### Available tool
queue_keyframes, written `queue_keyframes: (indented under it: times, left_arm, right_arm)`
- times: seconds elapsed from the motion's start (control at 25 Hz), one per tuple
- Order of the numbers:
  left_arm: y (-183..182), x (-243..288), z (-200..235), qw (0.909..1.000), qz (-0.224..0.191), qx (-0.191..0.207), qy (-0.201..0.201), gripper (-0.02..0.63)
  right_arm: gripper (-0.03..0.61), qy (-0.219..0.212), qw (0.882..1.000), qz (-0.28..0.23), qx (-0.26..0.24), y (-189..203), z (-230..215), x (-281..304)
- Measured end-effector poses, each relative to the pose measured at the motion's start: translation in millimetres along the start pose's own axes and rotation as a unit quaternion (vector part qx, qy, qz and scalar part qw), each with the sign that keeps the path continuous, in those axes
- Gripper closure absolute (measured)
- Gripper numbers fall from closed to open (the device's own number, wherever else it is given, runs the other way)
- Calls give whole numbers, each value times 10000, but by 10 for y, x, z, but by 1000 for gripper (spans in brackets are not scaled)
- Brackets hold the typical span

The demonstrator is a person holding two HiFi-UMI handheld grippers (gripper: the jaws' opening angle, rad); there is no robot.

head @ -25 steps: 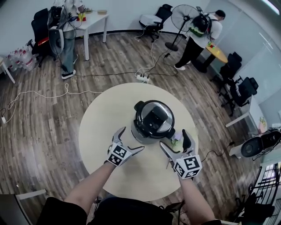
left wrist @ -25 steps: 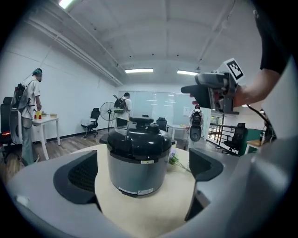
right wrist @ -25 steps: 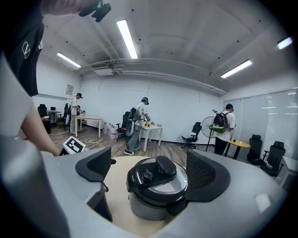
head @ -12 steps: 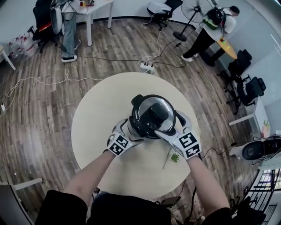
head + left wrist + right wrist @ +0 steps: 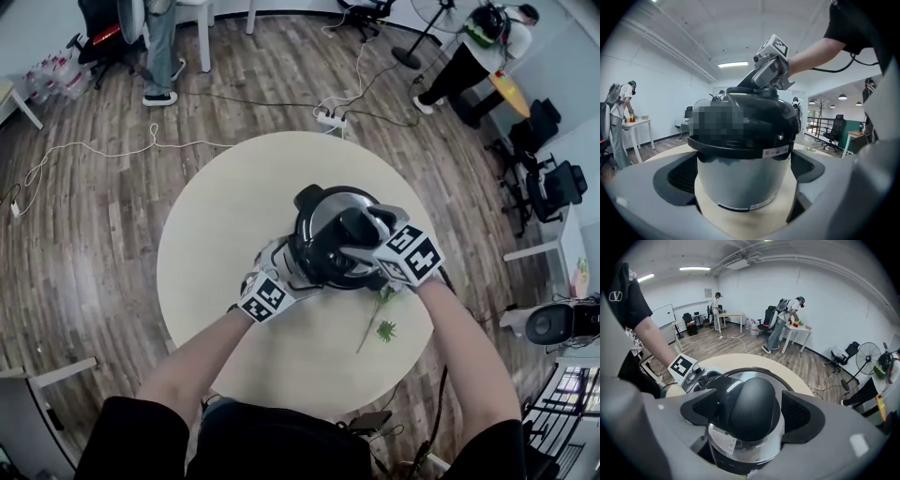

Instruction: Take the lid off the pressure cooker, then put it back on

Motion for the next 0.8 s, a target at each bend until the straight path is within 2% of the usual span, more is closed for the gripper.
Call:
queue_keyframes:
  times: [0.12, 0.24, 0.36, 0.6, 0.8]
  left_arm:
    - [2, 6, -8, 10000, -4, -8, -3, 21]
    - [0, 2, -6, 10000, -9, -3, -24, 21]
    - [5, -1, -13, 10000, -3, -4, -32, 21]
    - [74, 21, -6, 10000, 24, -21, -59, 21]
    - [62, 20, -5, 10000, 29, -37, -69, 21]
  right_arm:
    - [161, -320, 9988, 357, 50, 39, -34, 143]
    - [237, -476, 9964, 688, 127, 63, -70, 233]
    - [250, -564, 9939, 876, 371, 82, -85, 263]
    - [272, -434, 9891, 1128, 835, 84, -106, 273]
    - [293, -223, 9797, 1386, 1429, 90, -149, 285]
Point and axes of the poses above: the fingertips, and each gripper's own axes: x forward along the fingers, z to its left, y out of its underside, the point moved 1 cm from there along -x, backward along the fingers, and after that the axes turned 15 degrees about -x, right-handed, at the moved point
